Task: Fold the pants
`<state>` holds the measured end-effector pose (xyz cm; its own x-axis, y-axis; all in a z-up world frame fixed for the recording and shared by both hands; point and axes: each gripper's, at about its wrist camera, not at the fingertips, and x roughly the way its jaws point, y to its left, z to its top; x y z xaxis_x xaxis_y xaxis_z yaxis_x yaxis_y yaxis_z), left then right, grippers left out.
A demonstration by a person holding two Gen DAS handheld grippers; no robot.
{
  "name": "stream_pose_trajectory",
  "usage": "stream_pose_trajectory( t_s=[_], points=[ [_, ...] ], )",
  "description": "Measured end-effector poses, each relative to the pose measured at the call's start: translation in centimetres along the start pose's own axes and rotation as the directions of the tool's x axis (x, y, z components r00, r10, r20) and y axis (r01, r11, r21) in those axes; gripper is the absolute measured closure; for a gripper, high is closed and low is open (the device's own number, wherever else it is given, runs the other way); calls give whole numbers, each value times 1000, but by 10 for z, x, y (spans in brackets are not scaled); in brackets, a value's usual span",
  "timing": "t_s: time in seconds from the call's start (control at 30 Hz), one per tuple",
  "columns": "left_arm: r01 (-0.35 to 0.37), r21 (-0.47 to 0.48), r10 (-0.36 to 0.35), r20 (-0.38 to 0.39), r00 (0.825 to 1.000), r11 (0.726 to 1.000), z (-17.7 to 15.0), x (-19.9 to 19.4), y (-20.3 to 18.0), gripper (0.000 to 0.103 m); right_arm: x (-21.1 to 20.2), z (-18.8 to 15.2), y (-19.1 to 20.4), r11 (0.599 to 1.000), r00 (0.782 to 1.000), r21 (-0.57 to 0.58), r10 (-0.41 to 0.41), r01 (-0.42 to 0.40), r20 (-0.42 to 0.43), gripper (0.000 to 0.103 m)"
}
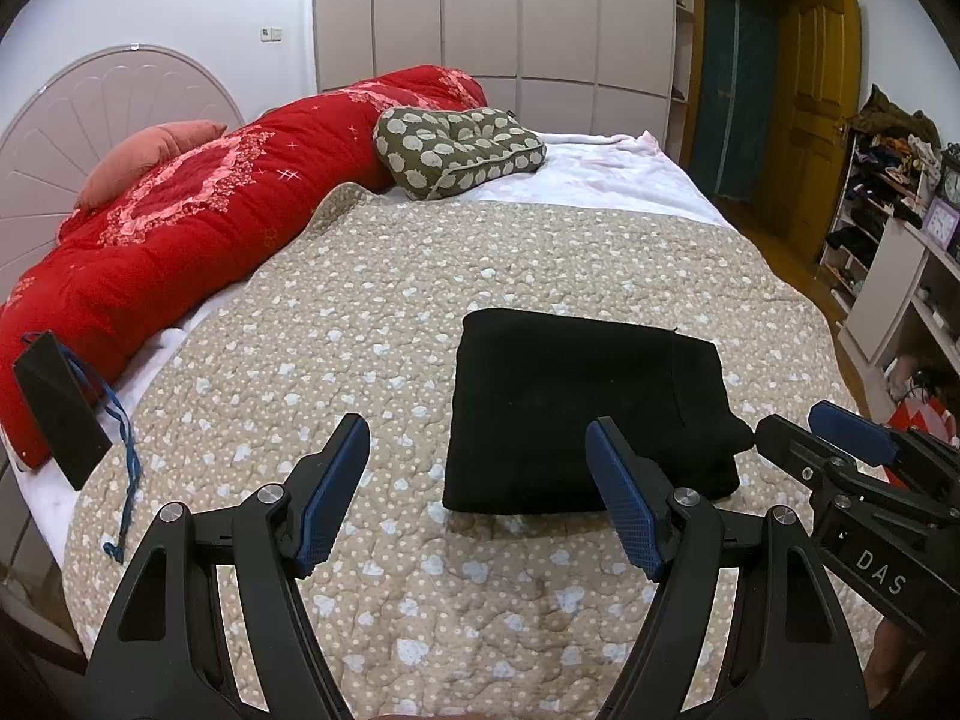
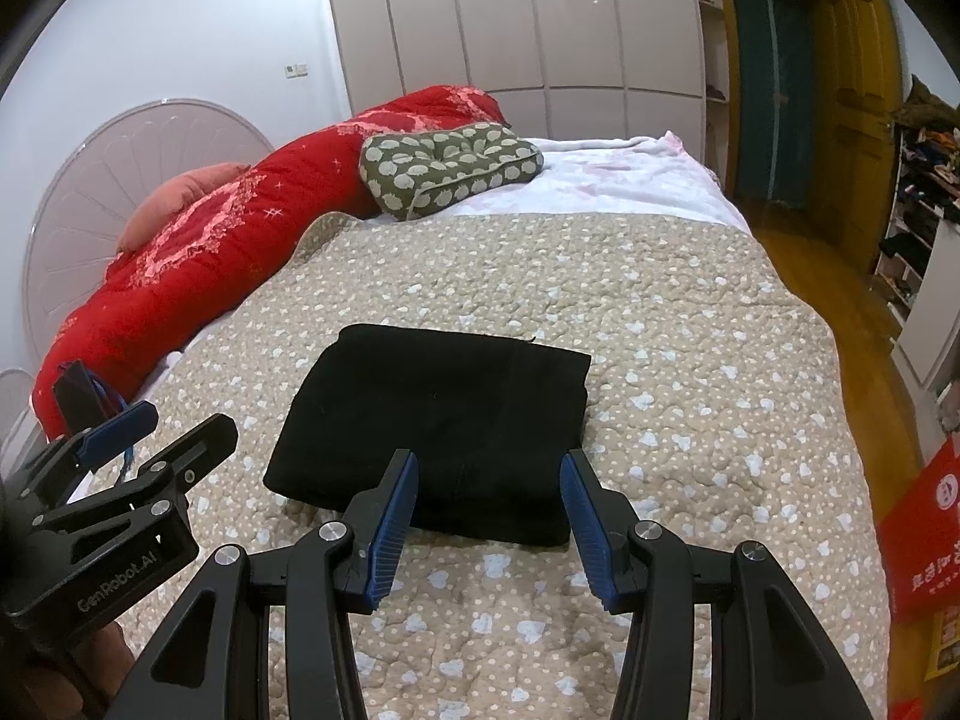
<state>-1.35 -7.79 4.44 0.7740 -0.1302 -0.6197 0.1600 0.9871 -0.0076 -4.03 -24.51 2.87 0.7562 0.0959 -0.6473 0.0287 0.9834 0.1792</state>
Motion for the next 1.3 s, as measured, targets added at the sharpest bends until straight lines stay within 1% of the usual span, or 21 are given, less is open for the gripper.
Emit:
stream_pose_trajectory(
  t_s=[0.17,0.63,1.3],
  points=[
    [1,0,-1,-5,1000,1000,-1,2,0,27,-2,3,2,1000,1000,-7,6,-6,13,55],
    [3,-2,-3,-14,1000,1000,1,6,2,27,5,3,2,1000,1000,-10,10,-10,-7,55],
    [6,-5,-6,-26,1000,1000,-3,9,1,27,9,-2,2,1000,1000,-12,10,-11,-15,55]
  ],
)
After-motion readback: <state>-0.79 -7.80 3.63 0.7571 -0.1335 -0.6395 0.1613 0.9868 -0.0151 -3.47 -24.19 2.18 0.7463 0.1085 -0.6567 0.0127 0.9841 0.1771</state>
